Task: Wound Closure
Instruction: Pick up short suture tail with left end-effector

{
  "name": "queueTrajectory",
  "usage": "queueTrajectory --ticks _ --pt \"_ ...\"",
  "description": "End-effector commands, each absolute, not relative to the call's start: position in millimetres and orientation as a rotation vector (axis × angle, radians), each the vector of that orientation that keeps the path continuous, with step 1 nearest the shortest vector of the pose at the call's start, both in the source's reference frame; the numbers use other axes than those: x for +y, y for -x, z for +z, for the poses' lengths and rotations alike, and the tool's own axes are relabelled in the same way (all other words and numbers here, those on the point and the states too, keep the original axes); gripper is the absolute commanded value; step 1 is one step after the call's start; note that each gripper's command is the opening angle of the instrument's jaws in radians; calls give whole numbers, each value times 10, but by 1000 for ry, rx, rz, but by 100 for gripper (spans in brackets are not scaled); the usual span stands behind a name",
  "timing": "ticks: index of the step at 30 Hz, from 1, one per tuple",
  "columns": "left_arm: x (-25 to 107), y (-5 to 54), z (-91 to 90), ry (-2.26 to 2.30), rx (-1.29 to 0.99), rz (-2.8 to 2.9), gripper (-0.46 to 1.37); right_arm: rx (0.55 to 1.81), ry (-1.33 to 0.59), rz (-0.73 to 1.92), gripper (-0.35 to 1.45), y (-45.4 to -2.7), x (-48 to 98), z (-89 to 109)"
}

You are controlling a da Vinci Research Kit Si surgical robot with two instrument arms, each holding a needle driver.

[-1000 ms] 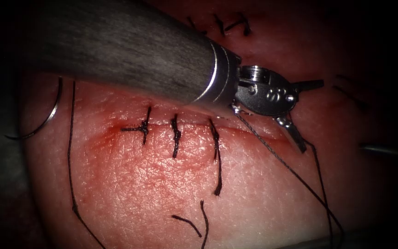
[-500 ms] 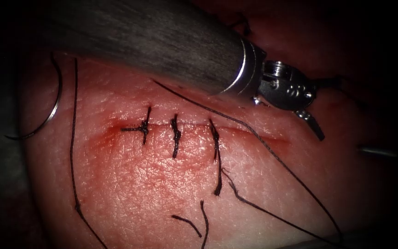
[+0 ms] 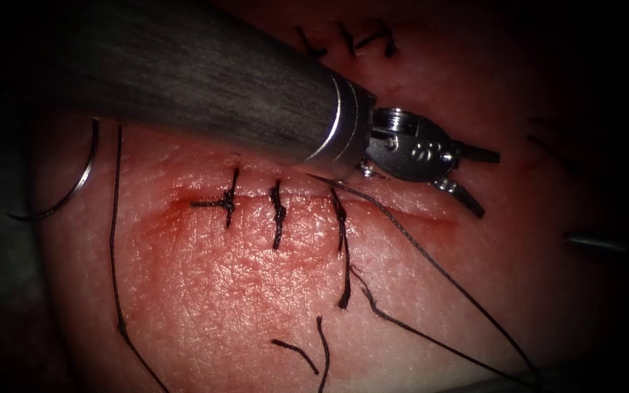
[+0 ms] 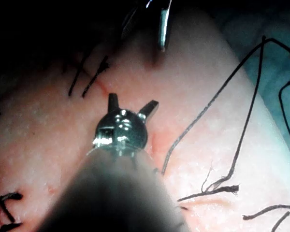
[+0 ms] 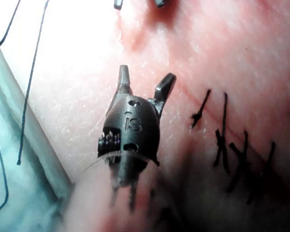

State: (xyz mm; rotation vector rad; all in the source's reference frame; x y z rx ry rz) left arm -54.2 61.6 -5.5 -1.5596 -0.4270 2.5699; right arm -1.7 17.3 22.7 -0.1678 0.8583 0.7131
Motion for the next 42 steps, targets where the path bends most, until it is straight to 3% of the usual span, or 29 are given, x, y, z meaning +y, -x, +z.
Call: queueTrajectory --ticks 1,10,15,21,23,28,31,34,42 --pt "616 538 -62 1562 -427 2559 47 864 164 711 77 16 173 228" --pt "619 507 -118 1550 -422 2514 46 874 153 704 77 2 172 234" --pt "612 510 -121 1503 -380 2528 20 879 139 697 78 -7 172 238" --pt "607 522 -105 1470 -318 2567 8 894 119 681 77 -17 170 241" --pt "604 523 -99 1470 -303 2586 10 897 109 675 76 -18 169 241" --pt "591 517 -89 1469 -289 2619 34 895 108 673 73 -13 170 241" --pt "574 507 -88 1441 -271 2653 59 891 112 674 74 -9 171 241" --pt "561 499 -88 1434 -267 2666 68 890 113 675 74 -10 171 242" --pt "520 462 -98 1325 -221 2667 64 888 117 678 75 -14 170 242"
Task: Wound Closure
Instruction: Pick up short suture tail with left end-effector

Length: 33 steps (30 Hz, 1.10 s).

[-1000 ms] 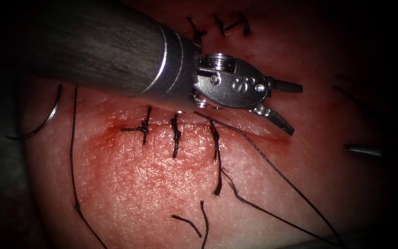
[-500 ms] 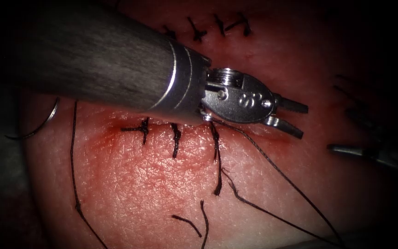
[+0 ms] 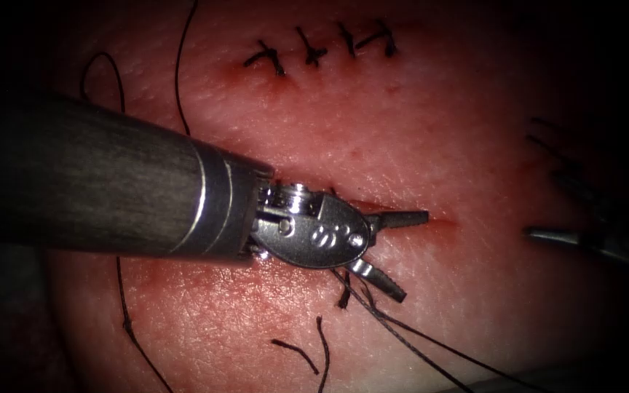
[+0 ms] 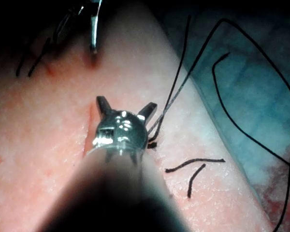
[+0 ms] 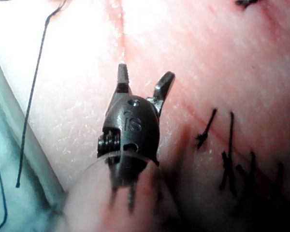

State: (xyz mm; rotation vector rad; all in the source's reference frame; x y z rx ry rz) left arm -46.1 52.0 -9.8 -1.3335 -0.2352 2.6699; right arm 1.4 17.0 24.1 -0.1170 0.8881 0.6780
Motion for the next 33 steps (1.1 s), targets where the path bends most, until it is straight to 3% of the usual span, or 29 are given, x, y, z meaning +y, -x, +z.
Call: queueTrajectory --ticks 1,5,7,11,14,20,33 --pt "516 457 -100 1308 -205 2663 62 889 117 678 75 -15 170 242" --pt "502 436 -109 1269 -103 2640 54 889 120 678 76 -15 169 244" --pt "494 425 -113 1277 -20 2618 39 886 118 677 76 -16 168 245" --pt "480 412 -117 1373 66 2584 37 883 119 674 76 -16 167 249" --pt "469 409 -117 1429 47 2601 40 883 121 672 77 -16 166 252" --pt "452 421 -103 1546 7 2650 69 881 123 673 77 -19 165 255" --pt "463 442 -71 1599 21 2685 71 885 120 668 77 -20 163 256"
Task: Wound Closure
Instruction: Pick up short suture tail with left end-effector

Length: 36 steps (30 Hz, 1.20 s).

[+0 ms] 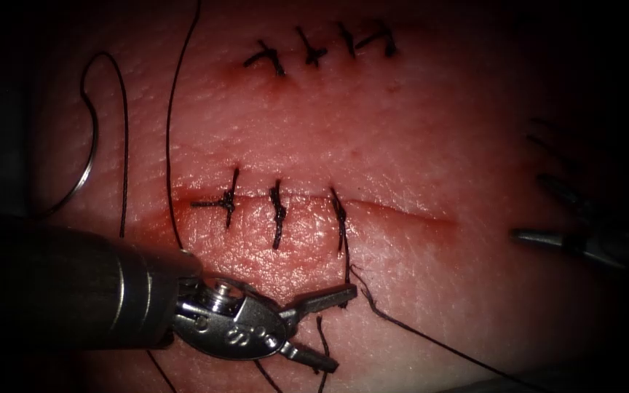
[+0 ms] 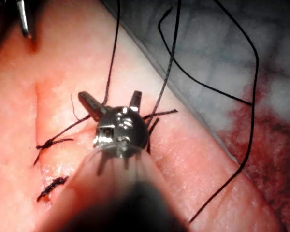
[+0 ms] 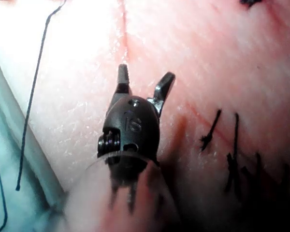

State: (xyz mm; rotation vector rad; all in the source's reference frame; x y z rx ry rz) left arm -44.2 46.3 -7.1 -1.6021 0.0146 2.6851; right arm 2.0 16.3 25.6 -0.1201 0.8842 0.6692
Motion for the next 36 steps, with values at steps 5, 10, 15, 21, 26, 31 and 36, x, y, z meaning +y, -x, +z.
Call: queueTrajectory --ticks 5,10,15,21,26,31,36 --pt "467 442 -60 1598 35 2696 69 882 117 666 77 -20 162 257" --pt "467 445 -51 1594 46 2703 66 882 117 666 77 -20 161 257" --pt "470 449 -48 1593 47 2702 57 882 119 666 77 -21 160 257" --pt "474 451 -46 1602 45 2705 8 882 117 665 79 -21 159 257" --pt "479 453 -44 1630 -7 2680 -35 880 114 663 79 -20 158 256" --pt "480 453 -44 1637 -22 2672 -35 881 114 663 78 -20 158 256" --pt "480 451 -45 1643 -28 2671 -35 880 114 663 78 -20 159 257"
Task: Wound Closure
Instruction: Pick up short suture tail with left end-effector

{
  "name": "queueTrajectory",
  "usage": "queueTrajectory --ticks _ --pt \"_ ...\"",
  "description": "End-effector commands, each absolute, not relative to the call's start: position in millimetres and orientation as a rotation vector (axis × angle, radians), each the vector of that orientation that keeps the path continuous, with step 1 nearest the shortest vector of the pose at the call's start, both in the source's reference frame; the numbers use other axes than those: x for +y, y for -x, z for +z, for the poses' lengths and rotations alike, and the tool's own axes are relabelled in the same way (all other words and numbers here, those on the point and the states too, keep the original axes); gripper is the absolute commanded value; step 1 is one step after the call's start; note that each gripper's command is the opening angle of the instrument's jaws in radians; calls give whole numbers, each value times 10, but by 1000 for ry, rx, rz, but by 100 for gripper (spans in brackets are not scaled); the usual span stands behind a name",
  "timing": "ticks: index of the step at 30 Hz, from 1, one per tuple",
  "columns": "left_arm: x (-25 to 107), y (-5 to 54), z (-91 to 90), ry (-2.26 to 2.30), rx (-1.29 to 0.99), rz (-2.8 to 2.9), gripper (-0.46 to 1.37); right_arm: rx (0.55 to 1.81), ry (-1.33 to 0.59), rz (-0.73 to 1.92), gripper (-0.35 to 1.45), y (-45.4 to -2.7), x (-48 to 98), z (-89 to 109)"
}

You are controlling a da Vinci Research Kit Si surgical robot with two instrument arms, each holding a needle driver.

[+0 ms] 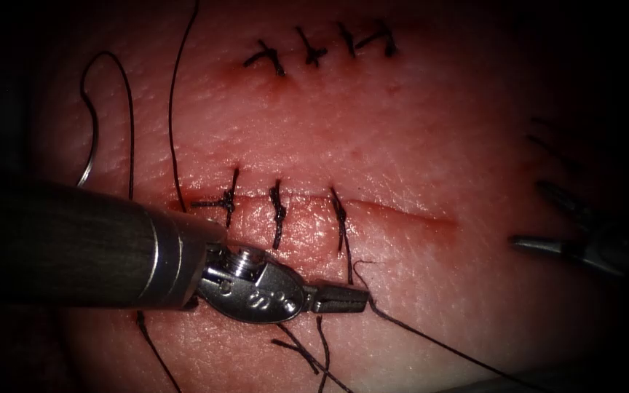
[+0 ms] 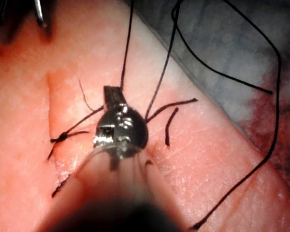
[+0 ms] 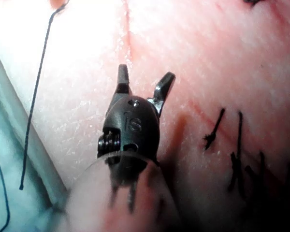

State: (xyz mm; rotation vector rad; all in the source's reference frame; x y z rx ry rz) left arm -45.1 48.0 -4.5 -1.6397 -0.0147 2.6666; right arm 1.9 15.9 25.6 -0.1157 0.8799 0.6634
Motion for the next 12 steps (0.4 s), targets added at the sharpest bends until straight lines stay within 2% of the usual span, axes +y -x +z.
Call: queueTrajectory --ticks 1,12 --pt "480 450 -46 1644 -29 2671 -35 880 115 663 78 -20 159 257" --pt "479 450 -49 1646 -40 2663 -35 880 115 664 79 -21 159 257"
